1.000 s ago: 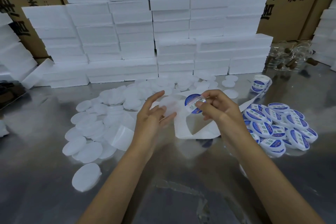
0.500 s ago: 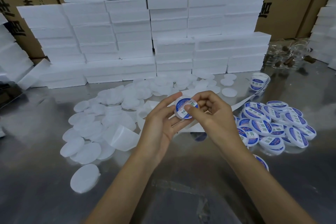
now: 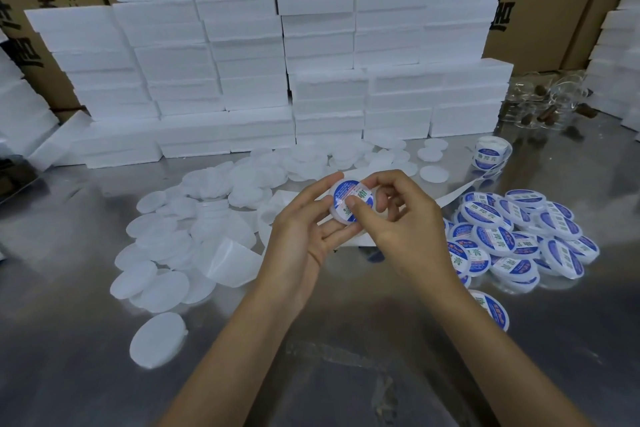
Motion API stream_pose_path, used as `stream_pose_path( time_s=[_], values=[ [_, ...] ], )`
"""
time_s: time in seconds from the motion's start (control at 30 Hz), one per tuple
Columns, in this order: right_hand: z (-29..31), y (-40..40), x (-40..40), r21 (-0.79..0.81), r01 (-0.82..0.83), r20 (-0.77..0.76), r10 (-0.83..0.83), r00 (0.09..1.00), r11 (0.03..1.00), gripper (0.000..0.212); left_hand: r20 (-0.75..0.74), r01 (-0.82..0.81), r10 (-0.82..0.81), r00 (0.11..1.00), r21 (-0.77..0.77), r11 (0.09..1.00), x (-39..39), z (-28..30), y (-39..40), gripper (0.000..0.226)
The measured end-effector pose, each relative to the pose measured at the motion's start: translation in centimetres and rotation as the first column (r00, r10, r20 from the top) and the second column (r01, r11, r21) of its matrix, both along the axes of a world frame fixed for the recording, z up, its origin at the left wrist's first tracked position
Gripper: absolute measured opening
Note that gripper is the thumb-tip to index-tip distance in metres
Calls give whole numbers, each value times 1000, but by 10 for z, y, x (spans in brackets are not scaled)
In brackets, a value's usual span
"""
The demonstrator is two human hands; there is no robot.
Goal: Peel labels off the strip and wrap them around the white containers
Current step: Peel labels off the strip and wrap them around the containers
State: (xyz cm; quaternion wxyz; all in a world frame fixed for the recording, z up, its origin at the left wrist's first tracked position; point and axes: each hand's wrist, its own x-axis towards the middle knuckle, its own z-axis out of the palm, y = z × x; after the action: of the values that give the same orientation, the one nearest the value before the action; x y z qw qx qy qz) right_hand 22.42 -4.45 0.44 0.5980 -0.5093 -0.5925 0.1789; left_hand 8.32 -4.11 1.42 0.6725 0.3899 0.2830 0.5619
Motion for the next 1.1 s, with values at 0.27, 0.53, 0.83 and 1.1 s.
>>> stream_pose_path(
  time_s=[0.27,0.53,0.83,1.1],
  values=[
    [-5,1,-4,74,144,161,-155,975,987,29,60,20,-20,998,-2,1000,-1,2,-2,34],
    [-6,3,2,-162,69,165,-42,985,984,65,109,66,-63,992,-27,997,0,0,-3,35],
    [-8,1,-2,-120,-7,44,13,999,993,35,160,173,-166,973,-31,985,1,-1,-2,47],
    [-13,8,8,-56,56,72,-51,996,997,58,-271,33,-10,962,78,996,4,-6,-6,34]
  ],
)
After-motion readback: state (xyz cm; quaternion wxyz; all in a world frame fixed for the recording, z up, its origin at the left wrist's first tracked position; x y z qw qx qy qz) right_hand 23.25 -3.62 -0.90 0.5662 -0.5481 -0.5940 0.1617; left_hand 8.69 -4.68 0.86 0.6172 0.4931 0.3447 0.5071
